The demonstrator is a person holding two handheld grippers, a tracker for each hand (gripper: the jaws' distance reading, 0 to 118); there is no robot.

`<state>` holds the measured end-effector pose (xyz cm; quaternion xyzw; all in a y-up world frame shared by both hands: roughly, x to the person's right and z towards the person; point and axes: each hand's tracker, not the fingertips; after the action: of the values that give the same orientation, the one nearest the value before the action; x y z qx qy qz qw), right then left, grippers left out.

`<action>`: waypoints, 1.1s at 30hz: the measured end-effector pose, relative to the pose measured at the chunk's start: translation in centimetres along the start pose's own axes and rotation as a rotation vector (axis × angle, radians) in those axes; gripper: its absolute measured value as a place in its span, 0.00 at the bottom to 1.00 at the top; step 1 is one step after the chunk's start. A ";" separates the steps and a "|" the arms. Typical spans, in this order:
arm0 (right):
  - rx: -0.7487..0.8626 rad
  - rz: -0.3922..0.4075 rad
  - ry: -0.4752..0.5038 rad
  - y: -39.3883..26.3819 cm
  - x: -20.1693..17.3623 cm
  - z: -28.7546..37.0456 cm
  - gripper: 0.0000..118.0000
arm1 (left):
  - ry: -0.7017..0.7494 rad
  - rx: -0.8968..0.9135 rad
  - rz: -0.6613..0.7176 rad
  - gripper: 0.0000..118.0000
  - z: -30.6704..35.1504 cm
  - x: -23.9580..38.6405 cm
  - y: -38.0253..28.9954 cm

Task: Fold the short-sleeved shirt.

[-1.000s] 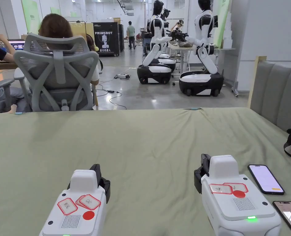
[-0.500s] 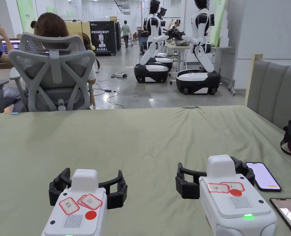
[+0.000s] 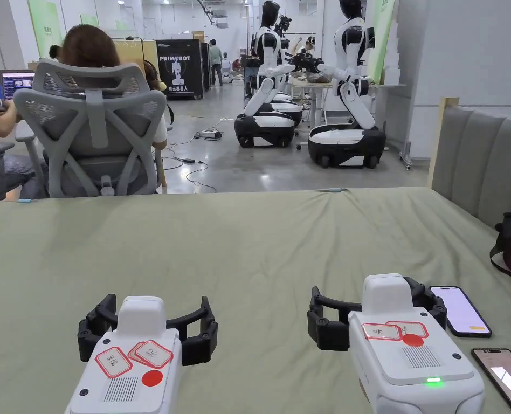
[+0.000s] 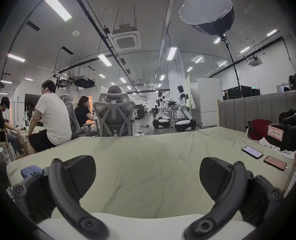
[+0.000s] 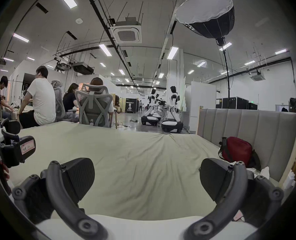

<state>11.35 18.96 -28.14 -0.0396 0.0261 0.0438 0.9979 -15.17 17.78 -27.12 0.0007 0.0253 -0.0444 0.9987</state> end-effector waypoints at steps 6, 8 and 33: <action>-0.010 0.005 -0.016 0.1 -0.2 0.1 1.00 | 0.001 -0.008 -0.011 1.00 -0.2 0.0 -0.2; -0.010 0.010 -0.022 0.0 0.0 0.1 1.00 | 0.000 -0.014 -0.015 1.00 -0.3 0.1 -0.1; -0.020 0.011 -0.020 0.1 -0.1 0.6 1.00 | -0.006 -0.012 -0.033 1.00 -0.2 0.6 -0.1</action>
<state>11.23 19.12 -27.56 -0.0492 0.0158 0.0502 0.9974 -14.63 17.60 -27.31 -0.0060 0.0226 -0.0609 0.9979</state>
